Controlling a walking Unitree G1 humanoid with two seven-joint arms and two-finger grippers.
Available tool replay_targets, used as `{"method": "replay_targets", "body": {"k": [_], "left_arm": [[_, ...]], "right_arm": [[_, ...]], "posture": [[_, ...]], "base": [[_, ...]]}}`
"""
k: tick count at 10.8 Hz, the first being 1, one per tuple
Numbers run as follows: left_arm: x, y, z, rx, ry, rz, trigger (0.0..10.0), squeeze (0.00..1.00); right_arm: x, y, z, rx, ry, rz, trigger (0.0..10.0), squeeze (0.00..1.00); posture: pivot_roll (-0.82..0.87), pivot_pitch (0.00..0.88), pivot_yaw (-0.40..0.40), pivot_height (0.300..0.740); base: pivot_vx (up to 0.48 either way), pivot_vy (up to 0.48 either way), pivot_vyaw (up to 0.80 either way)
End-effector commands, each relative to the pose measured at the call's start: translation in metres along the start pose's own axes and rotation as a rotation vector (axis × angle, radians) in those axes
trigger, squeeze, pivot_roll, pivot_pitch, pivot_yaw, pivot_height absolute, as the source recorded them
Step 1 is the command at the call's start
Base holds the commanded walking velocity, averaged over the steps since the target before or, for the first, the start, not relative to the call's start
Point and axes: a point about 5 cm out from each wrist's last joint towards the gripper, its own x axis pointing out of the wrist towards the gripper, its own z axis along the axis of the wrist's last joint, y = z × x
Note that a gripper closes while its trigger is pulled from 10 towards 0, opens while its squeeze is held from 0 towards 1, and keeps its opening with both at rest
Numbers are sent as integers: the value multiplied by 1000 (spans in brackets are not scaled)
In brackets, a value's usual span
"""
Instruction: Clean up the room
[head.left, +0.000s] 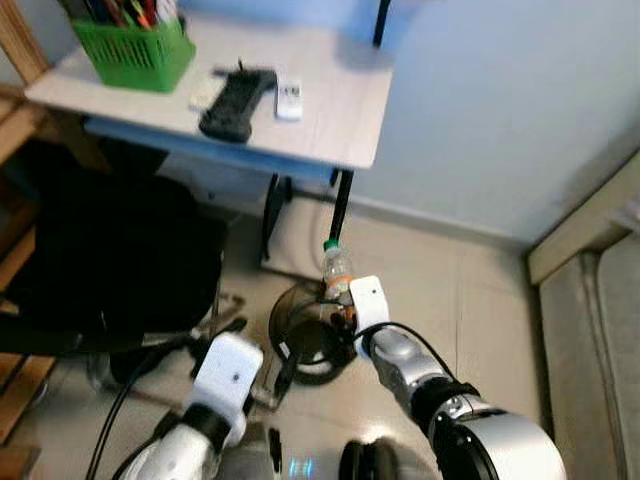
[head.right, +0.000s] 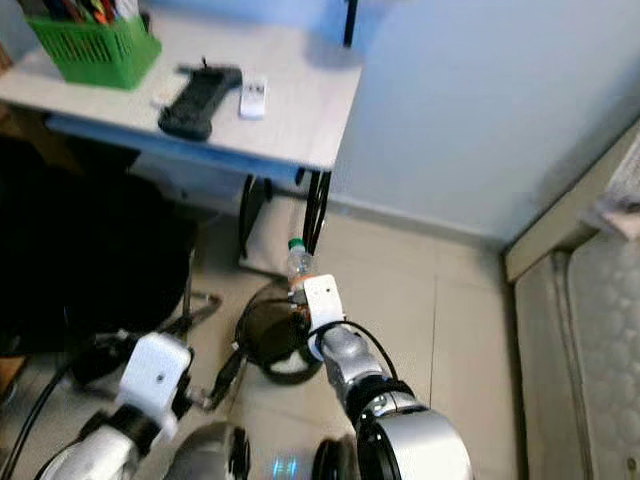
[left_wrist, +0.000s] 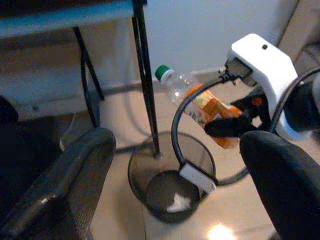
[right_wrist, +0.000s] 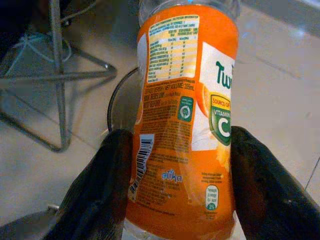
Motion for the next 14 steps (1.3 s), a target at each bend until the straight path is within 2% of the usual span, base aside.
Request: {"method": "replay_targets", "body": {"k": [1, 3, 4, 6, 7, 8, 9, 10, 12, 14], "left_arm": [[-3, -3, 0, -1, 15, -12, 10000, 0], [-5, -7, 3, -12, 19, -13, 10000, 0], [-5, -11, 4, -13, 23, -22, 10000, 0], [-7, -9, 4, -10, 29, -18, 10000, 0], [-9, -9, 4, -10, 33, -15, 10000, 0], [-11, -10, 4, -12, 36, -12, 10000, 0], [-10, -11, 4, -14, 37, -11, 10000, 0], [-8, -11, 4, -16, 34, -13, 10000, 0], [-5, -11, 5, -18, 30, -11, 10000, 0], [-3, -12, 5, -20, 28, -11, 10000, 0]], "right_arm": [[-1, 7, -12, 19, 43, 8, 10000, 0], [-2, 6, -16, -1, 59, 0, 10000, 0], [-2, 6, -16, 25, 67, -16, 10000, 0], [-1, 13, -16, 144, 77, 10, 10000, 0], [-1, 15, -15, 168, 76, 15, 10000, 0], [-1, 20, -14, 117, 73, 28, 10000, 0], [-1, 23, -14, 72, 71, 37, 10000, 255], [-1, 27, -13, 66, 68, 50, 10000, 1000], [-1, 37, -13, 62, 64, 121, 10000, 1000], [-1, 39, -13, 58, 63, 135, 10000, 1000]], "posture": [[309, 267, -38, 710], [304, 281, -40, 710], [305, 292, -38, 710], [310, 296, -39, 710], [313, 297, -41, 710], [314, 296, -44, 710], [314, 295, -48, 710], [310, 293, -50, 710], [302, 289, -56, 710], [300, 288, -59, 710]], "base": [[0, 0, 0], [0, 0, 0], [0, 0, 0], [0, 0, 0], [0, 0, 0], [0, 0, 0], [0, 0, 0], [0, 0, 0], [0, 0, 0], [0, 0, 0]]}}
